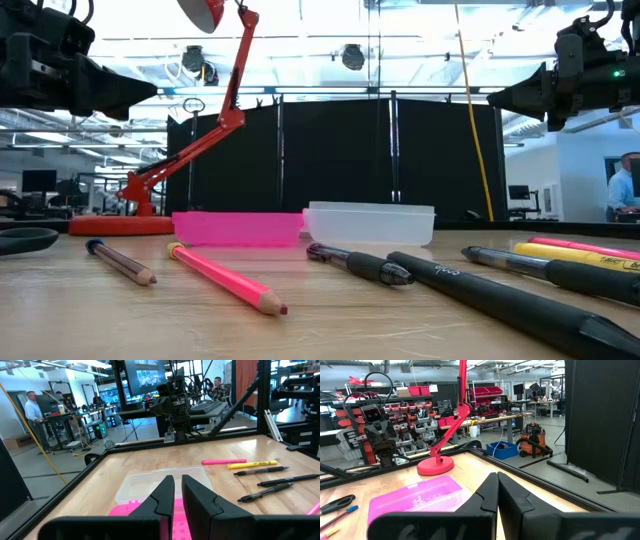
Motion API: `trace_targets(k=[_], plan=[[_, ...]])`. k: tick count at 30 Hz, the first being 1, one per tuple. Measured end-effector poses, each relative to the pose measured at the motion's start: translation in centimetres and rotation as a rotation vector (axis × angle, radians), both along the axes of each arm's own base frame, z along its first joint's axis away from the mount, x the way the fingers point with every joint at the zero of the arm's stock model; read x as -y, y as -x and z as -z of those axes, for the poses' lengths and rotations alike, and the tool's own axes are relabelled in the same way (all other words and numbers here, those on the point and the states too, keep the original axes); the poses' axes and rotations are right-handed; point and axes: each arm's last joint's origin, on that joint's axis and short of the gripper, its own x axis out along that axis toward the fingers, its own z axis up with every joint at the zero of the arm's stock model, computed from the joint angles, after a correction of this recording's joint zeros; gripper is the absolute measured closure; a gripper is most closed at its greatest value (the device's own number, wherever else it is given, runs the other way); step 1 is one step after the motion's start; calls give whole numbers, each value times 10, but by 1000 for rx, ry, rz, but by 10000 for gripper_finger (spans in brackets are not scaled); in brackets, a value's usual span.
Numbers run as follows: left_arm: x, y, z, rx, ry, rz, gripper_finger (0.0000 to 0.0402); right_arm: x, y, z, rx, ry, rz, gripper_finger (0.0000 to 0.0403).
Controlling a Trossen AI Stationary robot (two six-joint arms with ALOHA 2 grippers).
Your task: Pick & place school supplies into a supply box
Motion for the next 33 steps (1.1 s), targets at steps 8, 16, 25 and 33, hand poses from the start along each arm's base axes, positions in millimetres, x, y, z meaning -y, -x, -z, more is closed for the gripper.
trace_targets(k=[8, 16, 25, 33], plan=[[0, 0, 0, 1, 0, 0, 357, 0, 0, 0, 0, 0, 0, 403], [1, 0, -2, 26, 68, 19, 357, 0, 0, 0, 4, 0, 0, 403], [2, 0, -4, 45, 244, 65, 357, 0, 1, -9, 97, -8, 0, 403], [-1, 0, -5, 73, 400, -31, 357, 2, 5, -20, 148, 89, 76, 403]])
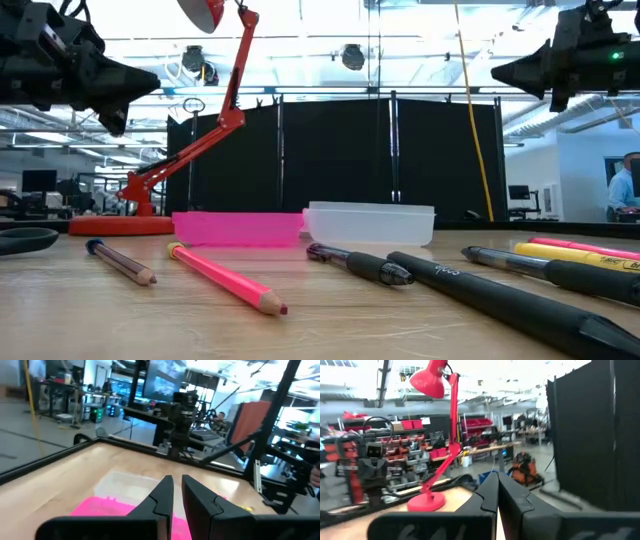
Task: Pick & place school supplies into a supply box
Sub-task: Put the black scissors into the supply box
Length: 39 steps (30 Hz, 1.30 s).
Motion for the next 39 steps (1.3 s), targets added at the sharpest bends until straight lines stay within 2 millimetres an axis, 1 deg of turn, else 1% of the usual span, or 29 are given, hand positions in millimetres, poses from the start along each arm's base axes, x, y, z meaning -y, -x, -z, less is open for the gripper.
trace_targets(k=[2, 5, 7, 9, 13, 15, 19, 22, 24, 27, 29, 32, 35, 37, 39], plan=[[0, -1, 0, -32, 39, -19, 357, 0, 0, 0, -26, 36, 9, 403], [2, -5, -8, -82, 77, -41, 357, 0, 0, 0, -29, 39, 9, 403], [6, -9, -12, -156, 84, -64, 358, 0, 0, 0, -27, 38, 6, 403], [10, -15, -22, -235, 103, -92, 365, -1, 0, 0, -24, 40, -15, 403], [24, -32, -49, -410, 104, -145, 389, -2, -1, 0, -22, 61, -74, 403], [30, -43, -63, -482, 123, -216, 396, -3, -2, 0, -15, 55, -99, 403], [39, -60, -88, -601, 195, -405, 393, -3, -2, 0, -15, 55, -99, 403], [44, -68, -97, -721, 241, -511, 393, -3, -1, -2, -28, 108, -82, 403], [46, -70, -100, -796, 340, -579, 393, -3, -1, -2, -49, 148, -69, 403], [51, -73, -95, -939, 512, -668, 392, -3, -1, -2, -52, 150, -68, 403], [56, -74, -85, -1038, 580, -719, 392, -3, -2, 0, -71, 146, -71, 403], [67, -77, -69, -1152, 666, -791, 392, -3, -4, 7, -150, 150, -77, 403], [84, -83, -55, -1193, 727, -839, 392, -3, -5, 13, -242, 184, -74, 403], [97, -87, -47, -1199, 778, -858, 392, -3, -5, 13, -249, 205, -68, 403], [110, -92, -37, -1212, 815, -842, 392, -3, -5, 10, -226, 208, -69, 403]])
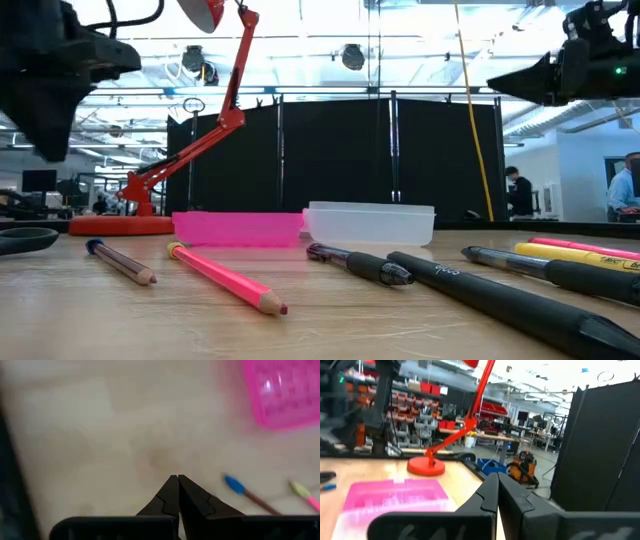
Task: Pick & place school supplies into a supply box
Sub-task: Put the black scissors into the supply box
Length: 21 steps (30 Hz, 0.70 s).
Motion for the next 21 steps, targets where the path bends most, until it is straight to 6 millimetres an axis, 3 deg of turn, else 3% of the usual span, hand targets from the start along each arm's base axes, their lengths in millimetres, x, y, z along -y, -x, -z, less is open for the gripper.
trace_targets(k=[5, 12, 16, 21], plan=[[28, -4, 18, 14, 15, 77, 392, -3, -1, -5, 32, 67, -123, 403], [39, -3, 22, 20, 8, 145, 392, -5, 1, -13, 131, 43, -174, 403], [37, -3, 22, -38, -23, 396, 392, -5, 1, -13, 114, 77, -165, 403], [35, -12, 15, -139, 111, 869, 392, -4, 2, -17, 147, 101, -154, 403]])
